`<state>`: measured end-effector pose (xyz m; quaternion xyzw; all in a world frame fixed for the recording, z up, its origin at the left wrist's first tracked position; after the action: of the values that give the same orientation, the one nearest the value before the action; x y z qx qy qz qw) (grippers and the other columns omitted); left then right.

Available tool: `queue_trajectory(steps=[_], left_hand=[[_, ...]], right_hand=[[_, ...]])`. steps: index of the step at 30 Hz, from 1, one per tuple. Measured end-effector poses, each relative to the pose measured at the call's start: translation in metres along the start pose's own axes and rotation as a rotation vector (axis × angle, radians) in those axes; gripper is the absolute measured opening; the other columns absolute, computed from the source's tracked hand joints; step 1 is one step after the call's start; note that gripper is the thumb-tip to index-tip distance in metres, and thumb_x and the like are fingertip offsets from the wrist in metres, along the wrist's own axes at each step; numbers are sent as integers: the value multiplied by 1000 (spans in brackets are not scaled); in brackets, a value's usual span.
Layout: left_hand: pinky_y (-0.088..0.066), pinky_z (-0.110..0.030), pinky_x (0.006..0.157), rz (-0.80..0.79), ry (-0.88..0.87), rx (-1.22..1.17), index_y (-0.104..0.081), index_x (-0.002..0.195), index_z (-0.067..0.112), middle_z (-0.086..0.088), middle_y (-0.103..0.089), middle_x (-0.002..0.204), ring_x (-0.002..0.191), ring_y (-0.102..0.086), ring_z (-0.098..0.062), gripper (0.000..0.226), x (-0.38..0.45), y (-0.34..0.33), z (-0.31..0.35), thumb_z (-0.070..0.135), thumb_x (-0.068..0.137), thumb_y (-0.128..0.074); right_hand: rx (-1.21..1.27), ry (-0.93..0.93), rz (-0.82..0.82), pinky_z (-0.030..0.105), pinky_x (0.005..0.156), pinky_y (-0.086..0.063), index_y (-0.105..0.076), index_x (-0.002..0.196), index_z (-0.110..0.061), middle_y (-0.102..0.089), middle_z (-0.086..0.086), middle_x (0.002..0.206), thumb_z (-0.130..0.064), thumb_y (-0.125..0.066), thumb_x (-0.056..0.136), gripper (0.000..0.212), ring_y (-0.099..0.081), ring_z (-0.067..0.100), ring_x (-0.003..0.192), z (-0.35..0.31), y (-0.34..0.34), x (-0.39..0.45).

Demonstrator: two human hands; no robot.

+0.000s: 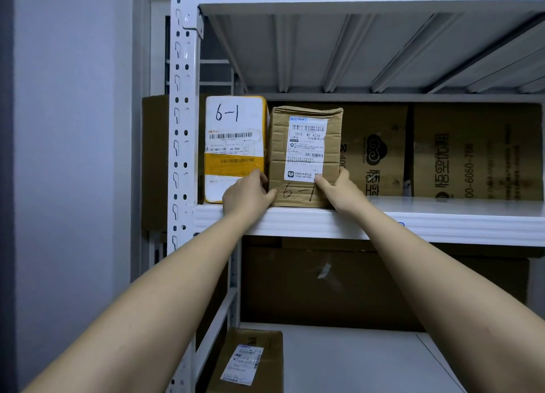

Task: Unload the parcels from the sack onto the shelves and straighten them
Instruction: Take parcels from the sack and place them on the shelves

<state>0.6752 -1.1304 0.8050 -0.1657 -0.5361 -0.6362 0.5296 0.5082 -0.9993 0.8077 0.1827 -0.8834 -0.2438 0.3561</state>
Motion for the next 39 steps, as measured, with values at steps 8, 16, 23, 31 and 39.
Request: queue_trajectory(steps=[8,16,23,31,39], left_hand=[[-50,-37,72,-56,-7,-25,-45,105,17,0,-63,95,86,-60,-23,30,-1,-2,4,37,88,-59],[-47,-35,67,-119,-14,-69,-42,107,17,-1,-61,93,83,-59,-22,32,-1,-5,5,36,88,-59],[-34,-27,54,181,-101,-152,-45,87,20,6,-50,82,70,-50,-17,14,-9,7,8,30,90,-54],[-33,-27,54,249,-459,-307,-49,76,15,5,-51,70,59,-48,-16,11,-52,-10,64,17,86,-55],[-39,-32,58,-26,-607,-285,-58,90,13,-1,-60,84,70,-57,-22,11,-116,-75,139,23,88,-55]], right_hand=[[-69,-4,18,47,101,-42,-8,151,-11,-46,12,143,-56,-44,94,82,-50,35,124,-2,-1,-1],[-133,-18,67,47,96,-44,-15,149,-12,-47,12,141,-60,-43,93,79,-51,35,122,-4,-3,-4],[-31,-4,241,42,94,-41,-19,150,-16,-43,10,146,-63,-37,93,76,-49,34,125,-3,14,-16],[32,225,638,38,91,-43,-56,115,-19,-60,-4,112,-33,-43,98,25,-55,15,104,7,52,-57],[-182,301,654,26,77,-29,-58,100,-18,-59,-5,94,-25,-45,94,17,-52,13,86,71,79,-118]])
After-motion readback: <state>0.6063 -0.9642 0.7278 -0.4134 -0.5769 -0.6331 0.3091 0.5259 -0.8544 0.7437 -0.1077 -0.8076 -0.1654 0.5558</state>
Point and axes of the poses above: each hand's wrist, its own x-axis towards the middle knuckle, its own y-axis out of the back of the hand, z = x × y, the point moved 5 cm from there along x, towards the middle knuckle
